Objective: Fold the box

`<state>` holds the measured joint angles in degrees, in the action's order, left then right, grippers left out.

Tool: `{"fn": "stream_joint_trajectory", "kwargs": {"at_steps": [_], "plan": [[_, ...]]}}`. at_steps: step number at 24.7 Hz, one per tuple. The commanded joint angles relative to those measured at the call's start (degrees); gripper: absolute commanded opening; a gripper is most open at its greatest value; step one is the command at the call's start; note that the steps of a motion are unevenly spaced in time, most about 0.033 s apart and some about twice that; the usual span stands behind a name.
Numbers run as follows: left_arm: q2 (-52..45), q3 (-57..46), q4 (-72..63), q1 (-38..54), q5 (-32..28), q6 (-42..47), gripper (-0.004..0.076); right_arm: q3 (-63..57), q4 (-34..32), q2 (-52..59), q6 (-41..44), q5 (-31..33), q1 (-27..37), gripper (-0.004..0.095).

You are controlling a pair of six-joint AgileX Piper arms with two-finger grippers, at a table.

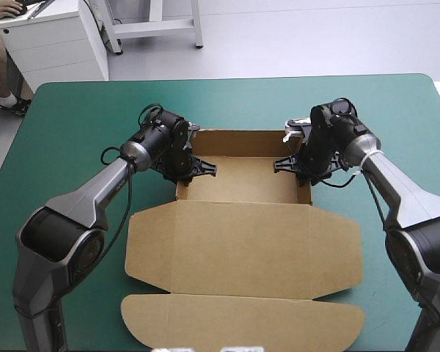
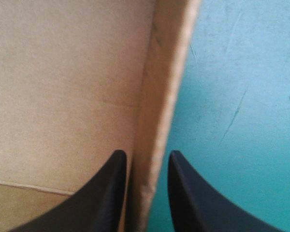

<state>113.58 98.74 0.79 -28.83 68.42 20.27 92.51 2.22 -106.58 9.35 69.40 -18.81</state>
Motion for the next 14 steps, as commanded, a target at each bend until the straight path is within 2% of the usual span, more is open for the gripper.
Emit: {"fn": "stream_joint_trajectory", "kwargs": {"at_steps": [1,4,6,11,14], "plan": [[-2.73,1.10,1.14,-0.14,1.07,-0.34,0.0277,1.34,-0.13,2.63,-0.38,0.31,0.23,0.0483],[-2.73,1.10,1.32,-0.14,0.96,-0.34,0.0389,1.34,-0.13,2.63,-0.38,0.31,0.23,0.0628],[-2.73,1.10,2.12,-0.14,1.12,-0.34,0.0442,1.34,-0.36,2.63,-0.29,0.10,0.23,0.0676],[-2.73,1.55,5.18,-0.14,2.17,-0.45,0.0456,2.47,-0.36,2.63,0.08,-1.68,0.23,0.0684],[-2.97,5.78,9.92,-0.14,5.15,-3.67,0.0456,8.25,-0.36,2.63,0.75,-1.83,0.23,0.0684]]}}
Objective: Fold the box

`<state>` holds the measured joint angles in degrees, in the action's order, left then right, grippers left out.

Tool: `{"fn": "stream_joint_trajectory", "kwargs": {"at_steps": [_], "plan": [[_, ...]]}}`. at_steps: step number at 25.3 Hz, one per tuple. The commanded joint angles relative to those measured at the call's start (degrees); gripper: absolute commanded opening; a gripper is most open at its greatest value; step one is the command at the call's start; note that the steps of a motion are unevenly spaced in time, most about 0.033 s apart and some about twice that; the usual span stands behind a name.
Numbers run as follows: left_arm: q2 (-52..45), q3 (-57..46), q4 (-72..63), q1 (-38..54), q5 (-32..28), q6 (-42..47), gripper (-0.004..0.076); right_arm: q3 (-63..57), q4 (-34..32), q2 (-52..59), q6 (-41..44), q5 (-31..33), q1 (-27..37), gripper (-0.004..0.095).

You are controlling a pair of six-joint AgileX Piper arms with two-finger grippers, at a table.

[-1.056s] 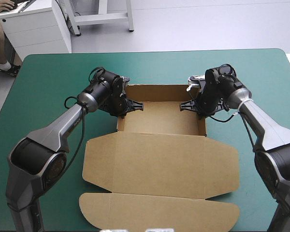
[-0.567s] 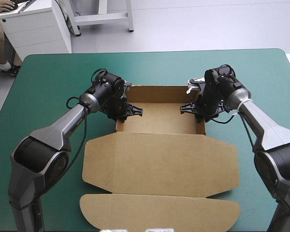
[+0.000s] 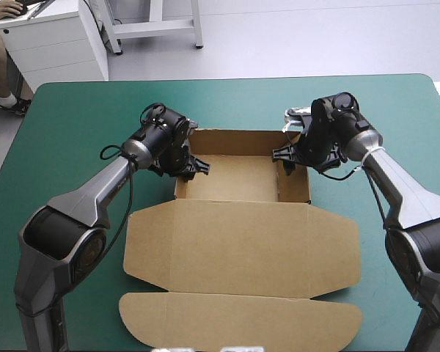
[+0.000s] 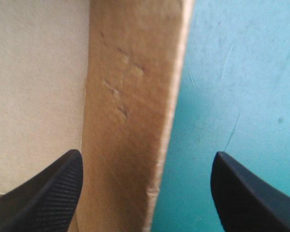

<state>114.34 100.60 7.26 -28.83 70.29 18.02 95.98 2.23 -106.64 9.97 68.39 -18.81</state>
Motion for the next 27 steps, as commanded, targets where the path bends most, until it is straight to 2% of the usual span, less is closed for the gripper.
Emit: {"fn": "stream_joint_trajectory", "kwargs": {"at_steps": [1,6,10,12,13,16,18,22,27], "plan": [[-4.20,4.90,3.46,-0.14,3.28,-1.42,0.0456,6.39,-0.37,2.79,0.13,-0.34,0.23,0.0684],[-6.15,12.13,1.62,-0.14,3.28,-2.33,0.0454,14.17,-2.23,3.15,-0.81,3.48,0.23,0.0684],[-10.76,14.80,-0.86,-0.14,3.28,-2.23,0.0396,15.15,-2.23,6.19,-0.71,3.48,0.23,0.0684],[-12.87,14.80,-0.99,-0.14,3.28,-2.61,0.0307,15.03,-2.23,7.56,-0.71,3.48,0.23,0.0683],[-14.51,14.80,-0.99,-0.14,3.28,-2.92,0.0203,14.96,-1.76,8.95,-0.57,3.48,0.23,0.0683],[-17.54,14.67,-1.95,-0.14,3.37,-5.31,-0.0013,14.96,-1.68,11.42,0.35,3.48,0.23,0.0683],[-20.41,13.45,-4.47,-0.14,3.37,-8.50,-0.0004,14.96,-1.68,12.84,0.35,3.48,0.23,0.0677],[-27.33,8.69,-5.20,-0.14,3.37,-9.26,-0.0004,14.96,-1.85,15.01,0.72,3.48,0.23,0.0656],[-39.72,-4.14,-4.32,-0.14,3.37,-9.48,-0.0004,9.99,-2.23,16.12,1.94,3.48,0.23,0.0656]]}}
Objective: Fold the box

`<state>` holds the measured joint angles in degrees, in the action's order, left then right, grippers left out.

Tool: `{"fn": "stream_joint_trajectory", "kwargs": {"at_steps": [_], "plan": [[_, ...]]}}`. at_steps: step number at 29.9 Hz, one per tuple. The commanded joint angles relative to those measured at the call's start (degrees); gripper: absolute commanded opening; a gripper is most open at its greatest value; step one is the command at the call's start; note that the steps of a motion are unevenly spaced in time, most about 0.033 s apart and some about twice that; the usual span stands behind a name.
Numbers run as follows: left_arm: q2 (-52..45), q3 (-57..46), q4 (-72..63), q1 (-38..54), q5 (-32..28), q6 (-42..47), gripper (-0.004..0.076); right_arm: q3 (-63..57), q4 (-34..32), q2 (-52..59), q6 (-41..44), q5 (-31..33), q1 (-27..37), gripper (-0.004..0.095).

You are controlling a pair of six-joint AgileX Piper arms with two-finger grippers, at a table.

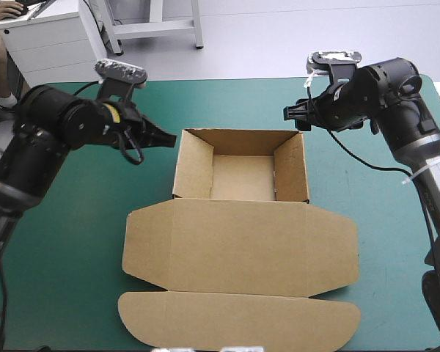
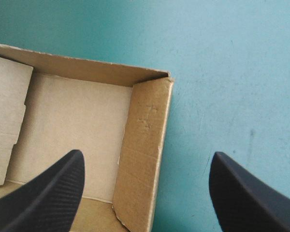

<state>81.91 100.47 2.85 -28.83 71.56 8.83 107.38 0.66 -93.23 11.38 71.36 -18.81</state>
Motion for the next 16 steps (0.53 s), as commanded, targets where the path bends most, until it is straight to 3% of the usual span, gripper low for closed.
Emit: {"fn": "stream_joint_trajectory", "kwargs": {"at_steps": [1,8,16], "plan": [[-9.30,-6.71,-0.16,-0.14,2.10,-0.29,-0.0004,-2.58,-0.66,2.71,0.89,0.40,0.23,0.0656],[-26.83,-23.84,-2.85,-0.14,1.90,-0.29,-0.0004,-11.90,1.10,2.10,1.80,-7.87,0.23,0.0656],[-44.59,-41.28,-0.79,-0.14,-3.37,-0.29,-0.0004,-13.48,2.58,-4.62,1.93,-10.83,0.23,0.0656]]}}
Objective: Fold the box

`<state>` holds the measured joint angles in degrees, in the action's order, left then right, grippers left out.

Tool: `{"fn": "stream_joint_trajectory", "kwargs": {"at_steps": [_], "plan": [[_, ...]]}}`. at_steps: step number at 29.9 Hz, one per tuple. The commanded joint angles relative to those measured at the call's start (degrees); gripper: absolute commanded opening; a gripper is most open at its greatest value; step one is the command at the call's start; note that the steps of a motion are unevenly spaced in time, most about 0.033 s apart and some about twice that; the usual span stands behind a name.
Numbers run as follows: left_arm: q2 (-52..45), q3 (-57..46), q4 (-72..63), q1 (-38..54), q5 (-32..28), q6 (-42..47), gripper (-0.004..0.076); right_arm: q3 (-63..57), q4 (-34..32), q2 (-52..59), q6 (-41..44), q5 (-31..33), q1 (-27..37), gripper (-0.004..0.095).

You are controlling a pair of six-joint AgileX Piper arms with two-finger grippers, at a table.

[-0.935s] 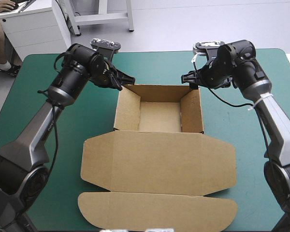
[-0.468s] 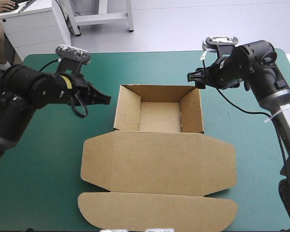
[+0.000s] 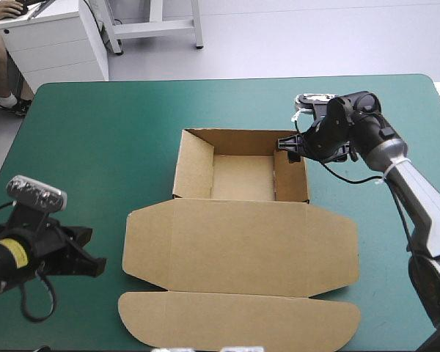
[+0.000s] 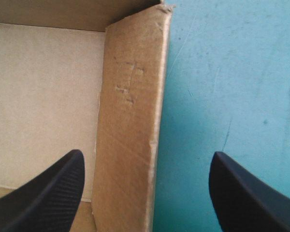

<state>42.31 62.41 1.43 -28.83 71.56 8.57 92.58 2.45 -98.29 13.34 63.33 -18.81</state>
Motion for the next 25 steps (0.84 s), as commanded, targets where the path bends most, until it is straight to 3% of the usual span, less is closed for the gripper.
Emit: {"fn": "stream_joint_trajectory", "kwargs": {"at_steps": [1,9,19,23,25], "plan": [[-7.03,-5.13,0.89,-0.14,-4.10,-0.03,-0.0004,1.32,0.96,-0.44,-0.03,-2.80,0.23,0.0656],[-17.54,-16.06,1.75,-0.14,-6.57,-0.03,-0.0010,1.32,2.25,-5.41,-0.16,-0.69,0.23,0.0656],[-19.68,-20.60,1.52,-0.14,-6.72,-0.03,-0.0010,1.32,2.75,-6.86,-0.86,3.36,0.23,0.0648],[-19.68,-20.60,1.52,-0.14,-6.72,-0.03,-0.0010,1.32,2.61,-7.08,-1.34,6.72,0.23,0.0466],[-19.68,-20.60,1.65,-0.14,-6.76,-0.03,-0.0010,1.32,1.91,-7.15,-1.34,7.18,0.23,0.0256]]}}
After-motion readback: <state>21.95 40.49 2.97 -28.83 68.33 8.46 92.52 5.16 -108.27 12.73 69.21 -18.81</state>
